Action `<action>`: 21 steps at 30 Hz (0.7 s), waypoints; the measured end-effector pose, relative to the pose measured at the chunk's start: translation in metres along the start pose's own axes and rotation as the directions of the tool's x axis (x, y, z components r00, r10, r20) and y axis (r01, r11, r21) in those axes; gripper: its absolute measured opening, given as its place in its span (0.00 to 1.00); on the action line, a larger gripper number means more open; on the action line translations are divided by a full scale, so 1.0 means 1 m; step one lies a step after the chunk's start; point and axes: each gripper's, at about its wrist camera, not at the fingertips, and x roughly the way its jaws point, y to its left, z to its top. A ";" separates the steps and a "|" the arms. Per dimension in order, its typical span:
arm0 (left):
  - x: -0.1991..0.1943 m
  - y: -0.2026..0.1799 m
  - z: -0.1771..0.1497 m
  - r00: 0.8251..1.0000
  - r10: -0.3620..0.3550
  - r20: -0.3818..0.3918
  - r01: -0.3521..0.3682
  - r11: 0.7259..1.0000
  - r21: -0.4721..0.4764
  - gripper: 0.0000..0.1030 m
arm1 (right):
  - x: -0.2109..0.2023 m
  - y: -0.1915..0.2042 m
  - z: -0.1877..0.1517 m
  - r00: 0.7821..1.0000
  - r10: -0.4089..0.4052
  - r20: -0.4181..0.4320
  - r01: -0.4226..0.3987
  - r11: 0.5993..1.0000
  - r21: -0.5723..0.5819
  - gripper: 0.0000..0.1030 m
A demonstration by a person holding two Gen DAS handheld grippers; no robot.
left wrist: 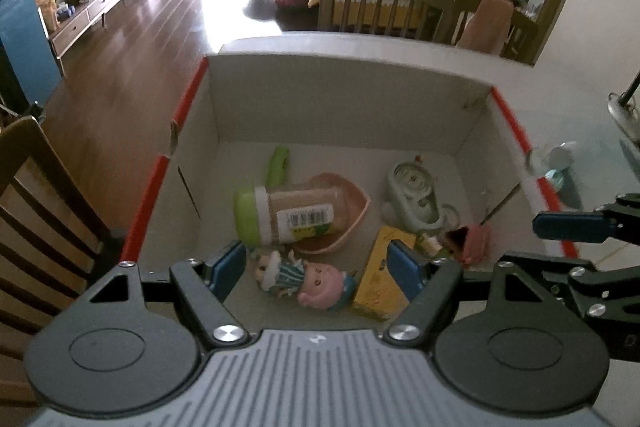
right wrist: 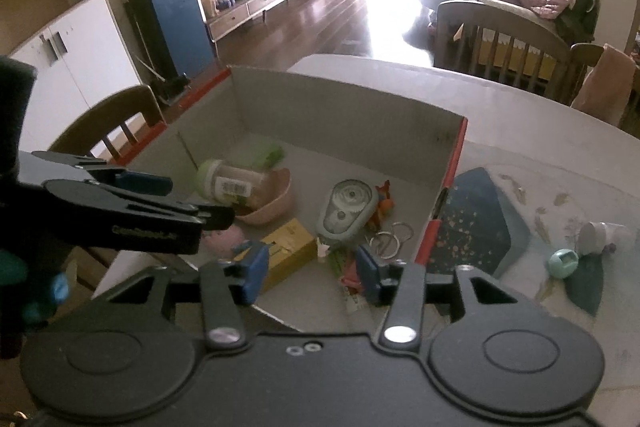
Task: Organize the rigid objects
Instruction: 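Open the left gripper dropping the pig figure while the right gripper releases the binder clip into the box, then withdraw both tools from the box back toward the remaining items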
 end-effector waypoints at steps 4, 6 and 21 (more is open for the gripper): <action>-0.022 -0.006 0.003 0.999 -0.017 0.046 0.017 1.000 0.005 0.75 | -0.016 0.000 0.000 0.999 0.014 0.031 -0.015 1.000 0.003 0.52; -0.033 -0.010 0.004 0.997 -0.025 0.068 0.024 1.000 0.010 0.75 | -0.024 0.000 0.001 0.999 0.018 0.052 -0.018 1.000 0.002 0.55; -0.088 -0.050 0.006 0.982 -0.058 0.180 0.049 0.997 0.058 0.75 | -0.091 -0.022 -0.008 0.982 0.036 0.185 -0.046 0.998 0.048 0.72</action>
